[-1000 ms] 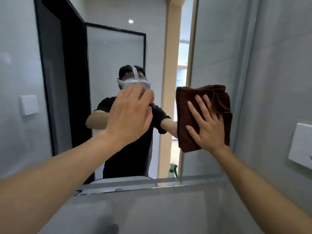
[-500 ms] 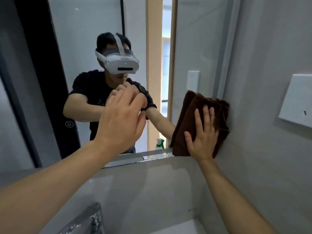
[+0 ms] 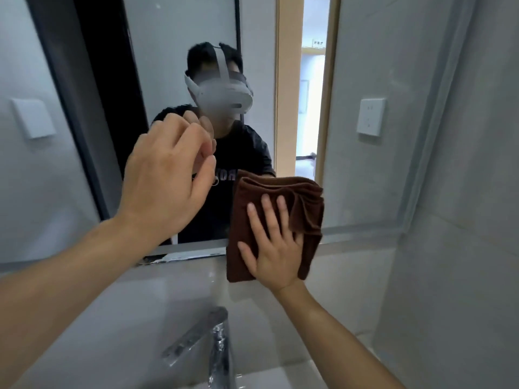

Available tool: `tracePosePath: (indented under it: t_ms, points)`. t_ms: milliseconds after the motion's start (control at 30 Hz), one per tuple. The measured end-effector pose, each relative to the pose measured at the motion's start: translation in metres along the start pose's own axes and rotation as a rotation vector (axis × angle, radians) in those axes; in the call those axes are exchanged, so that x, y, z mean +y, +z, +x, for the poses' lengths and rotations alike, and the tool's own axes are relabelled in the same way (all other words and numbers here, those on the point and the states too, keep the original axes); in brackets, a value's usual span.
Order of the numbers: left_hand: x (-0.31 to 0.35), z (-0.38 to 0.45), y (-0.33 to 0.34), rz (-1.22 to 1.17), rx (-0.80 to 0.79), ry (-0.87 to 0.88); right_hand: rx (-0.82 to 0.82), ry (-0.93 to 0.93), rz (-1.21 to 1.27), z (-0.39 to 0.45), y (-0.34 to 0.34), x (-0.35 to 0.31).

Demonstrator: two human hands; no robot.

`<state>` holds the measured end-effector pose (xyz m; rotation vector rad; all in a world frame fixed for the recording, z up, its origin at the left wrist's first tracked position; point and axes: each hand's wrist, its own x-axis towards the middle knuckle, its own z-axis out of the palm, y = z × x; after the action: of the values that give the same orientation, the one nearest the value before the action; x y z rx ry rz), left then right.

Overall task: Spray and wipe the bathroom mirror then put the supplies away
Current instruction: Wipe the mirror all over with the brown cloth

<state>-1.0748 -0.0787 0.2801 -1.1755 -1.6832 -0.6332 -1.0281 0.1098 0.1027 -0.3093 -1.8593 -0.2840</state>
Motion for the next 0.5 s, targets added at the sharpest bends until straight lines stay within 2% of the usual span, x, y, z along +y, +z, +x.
tracePosePath:
  t_ms: [233,400,500]
  points:
    - [-0.064,-0.012,-0.066,0.092,0.089,-0.129,-0.111,-0.222,0.041,0.025,0.007,-0.098]
    - [-0.104,-0.023,-0.115,0.167,0.182,-0.208,-0.216,-0.444,0.091,0.048,0.015,-0.178]
    - [-0.128,-0.035,-0.144,0.207,0.227,-0.268,-0.282,-0.492,0.152,0.065,0.02,-0.229]
